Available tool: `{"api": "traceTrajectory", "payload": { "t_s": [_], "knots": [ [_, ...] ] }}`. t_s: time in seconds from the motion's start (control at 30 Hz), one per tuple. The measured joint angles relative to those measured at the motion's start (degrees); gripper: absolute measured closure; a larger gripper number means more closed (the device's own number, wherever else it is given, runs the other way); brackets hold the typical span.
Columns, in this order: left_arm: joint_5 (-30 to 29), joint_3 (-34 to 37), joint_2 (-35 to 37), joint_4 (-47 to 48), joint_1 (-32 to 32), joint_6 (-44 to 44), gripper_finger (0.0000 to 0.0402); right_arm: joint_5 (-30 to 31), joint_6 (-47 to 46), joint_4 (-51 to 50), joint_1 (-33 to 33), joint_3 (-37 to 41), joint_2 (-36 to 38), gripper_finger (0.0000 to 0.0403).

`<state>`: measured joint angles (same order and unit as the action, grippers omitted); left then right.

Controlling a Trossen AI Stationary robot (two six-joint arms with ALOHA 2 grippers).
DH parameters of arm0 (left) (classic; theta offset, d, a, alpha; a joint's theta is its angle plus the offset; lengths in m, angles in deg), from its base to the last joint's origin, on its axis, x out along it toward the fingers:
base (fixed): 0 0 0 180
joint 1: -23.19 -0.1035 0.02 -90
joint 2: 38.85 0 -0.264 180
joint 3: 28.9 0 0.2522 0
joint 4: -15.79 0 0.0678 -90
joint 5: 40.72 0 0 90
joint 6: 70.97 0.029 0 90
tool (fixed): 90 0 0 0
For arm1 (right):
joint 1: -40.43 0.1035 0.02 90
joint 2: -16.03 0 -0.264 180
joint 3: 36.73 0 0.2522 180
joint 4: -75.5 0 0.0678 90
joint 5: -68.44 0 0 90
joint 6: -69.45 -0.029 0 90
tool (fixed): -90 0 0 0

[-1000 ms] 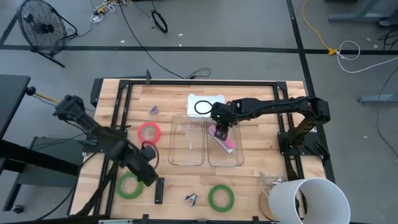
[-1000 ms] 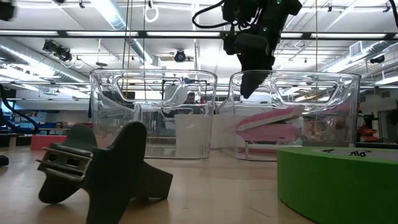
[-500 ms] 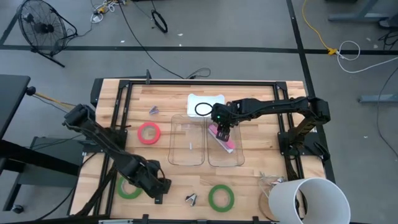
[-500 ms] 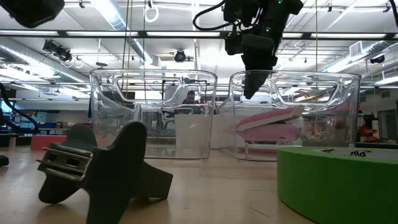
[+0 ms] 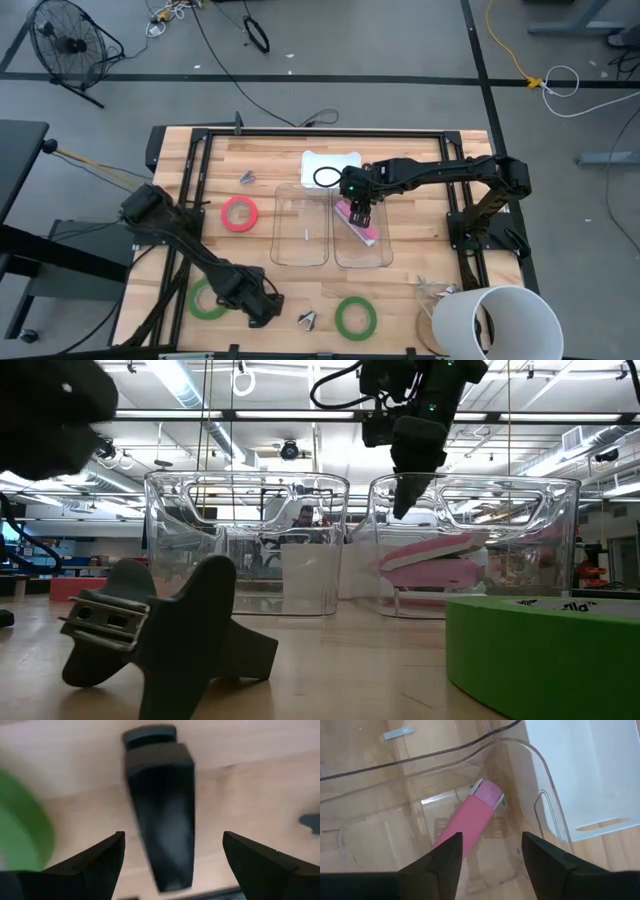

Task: Pick and place Stapler, Stapler remover, tape
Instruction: Put the black stapler into the right transparent bin

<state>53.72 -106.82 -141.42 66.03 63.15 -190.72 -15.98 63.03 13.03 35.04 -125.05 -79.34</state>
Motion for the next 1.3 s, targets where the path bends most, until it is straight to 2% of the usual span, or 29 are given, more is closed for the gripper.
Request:
{"api": "traceTrajectory", "payload": {
  "t_s": [0.23, 0.37, 0.5, 0.67, 0.9, 1.17, 1.3],
  "knots": [
    [6.0, -0.1, -5.0, -2.9, -0.4, 0.3, 0.0064, 0.0, 1.0, 0.1, 0.0, 0.0, 0.0, 0.02],
    [8.5, -0.1, -5.5, -4.1, -0.5, 0.4, 0.0083, 0.0, 1.2, 0.3, 0.0, 0.0, 0.0, 0.02],
    [10.5, 0.0, -5.5, -5.2, -0.4, 0.5, 0.0143, 0.0, 1.3, 0.6, 0.0, 0.0, 0.0, 0.02],
    [11.7, 0.0, -5.4, -5.2, -0.3, 1.7, 0.0266, 0.0, 1.4, 1.7, 0.0, 0.0, 0.0, 0.02],
    [11.8, 0.0, -5.4, -4.9, -0.7, 9.3, 0.0271, 0.0, 1.5, 2.3, 0.0, 0.0, 0.0, 0.02],
    [12.4, -1.2, -2.8, -1.8, -0.8, 12.5, 0.0271, 0.0, 1.5, 2.1, 0.0, 0.0, 0.0, 0.02],
    [12.6, -6.5, 0.8, 8.1, -0.9, 14.5, 0.0271, 0.0, 2.4, 2.1, 0.0, 0.0, 0.0, 0.02]
  ]
}}
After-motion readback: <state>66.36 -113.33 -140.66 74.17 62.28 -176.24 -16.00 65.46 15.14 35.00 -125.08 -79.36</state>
